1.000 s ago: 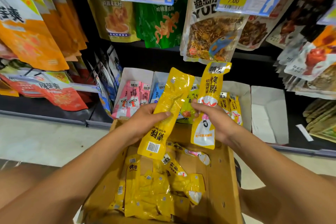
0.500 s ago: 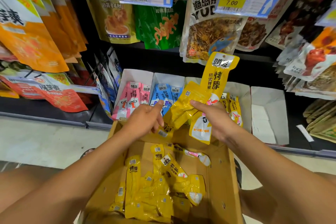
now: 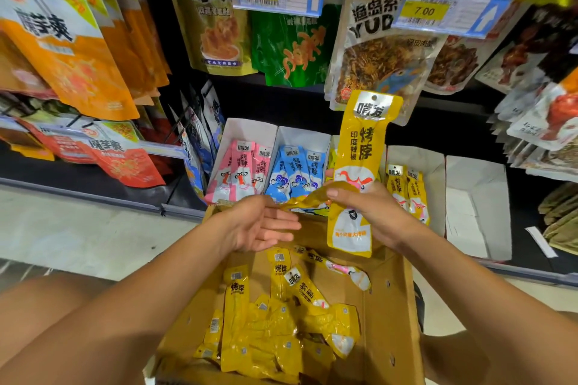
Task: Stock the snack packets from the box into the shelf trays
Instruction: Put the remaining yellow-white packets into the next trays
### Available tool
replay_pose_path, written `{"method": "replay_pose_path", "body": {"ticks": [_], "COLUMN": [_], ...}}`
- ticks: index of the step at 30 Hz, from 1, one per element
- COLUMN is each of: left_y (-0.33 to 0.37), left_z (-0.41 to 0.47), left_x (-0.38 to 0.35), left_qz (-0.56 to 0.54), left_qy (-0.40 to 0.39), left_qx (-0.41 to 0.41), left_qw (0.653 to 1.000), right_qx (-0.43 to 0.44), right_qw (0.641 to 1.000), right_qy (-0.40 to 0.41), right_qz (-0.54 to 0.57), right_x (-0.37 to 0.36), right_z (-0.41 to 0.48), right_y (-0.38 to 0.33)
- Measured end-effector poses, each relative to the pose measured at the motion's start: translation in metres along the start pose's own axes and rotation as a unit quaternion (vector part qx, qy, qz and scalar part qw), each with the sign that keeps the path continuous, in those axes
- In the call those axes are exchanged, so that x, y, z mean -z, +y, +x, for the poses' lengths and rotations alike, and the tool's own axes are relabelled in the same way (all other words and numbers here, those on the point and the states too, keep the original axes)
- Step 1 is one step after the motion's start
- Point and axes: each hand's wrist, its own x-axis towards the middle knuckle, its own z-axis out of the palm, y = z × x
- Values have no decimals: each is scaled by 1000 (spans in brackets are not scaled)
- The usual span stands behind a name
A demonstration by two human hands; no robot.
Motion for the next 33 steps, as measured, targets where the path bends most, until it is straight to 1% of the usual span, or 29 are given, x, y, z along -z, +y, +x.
{"method": "replay_pose_path", "body": {"ticks": [2, 5, 8, 13, 15, 17, 19, 22, 24, 26, 29, 31, 33], "left_y": [5, 10, 11, 11, 10, 8, 7, 8, 10, 9, 7, 6, 8], "left_z": [-1, -1, -1, 8, 12, 10, 9, 9, 11, 15, 18, 24, 25], "left_x": [8, 17, 17, 9, 5, -2, -12, -31, -41, -48, -57, -60, -62], "left_qz": [-18, -24, 3, 90, 127, 136, 119, 118, 85, 96, 101, 105, 127], "left_qy": [29, 88, 137, 163, 139, 116, 105, 124, 104, 70, 27, 20, 26], "left_qx": [-28, -74, -122, -203, -224, -216, -212, -215, -200, -206, -261, -280, -285], "left_qw": [999, 993, 983, 961, 956, 960, 964, 961, 971, 971, 960, 954, 950], "right_qx": [-2, -10, -20, -60, -80, -94, -94, -94, -83, -82, -109, -133, -133], "right_qw": [1000, 1000, 1000, 998, 996, 995, 994, 994, 995, 996, 993, 987, 987], "right_qy": [-12, -2, 7, 11, 23, 36, 36, 39, 21, 15, 22, 19, 20], "right_qz": [13, 23, 21, 26, 8, -24, -44, -46, -41, -24, 51, 87, 83], "right_x": [4, 12, 17, 23, 23, 20, 17, 17, 18, 18, 21, 27, 43], "right_z": [0, 2, 1, 5, 4, 5, 6, 7, 5, 1, -7, -14, -19], "right_y": [-2, -3, 1, 13, 17, 19, 23, 28, 30, 32, 31, 24, 16]}}
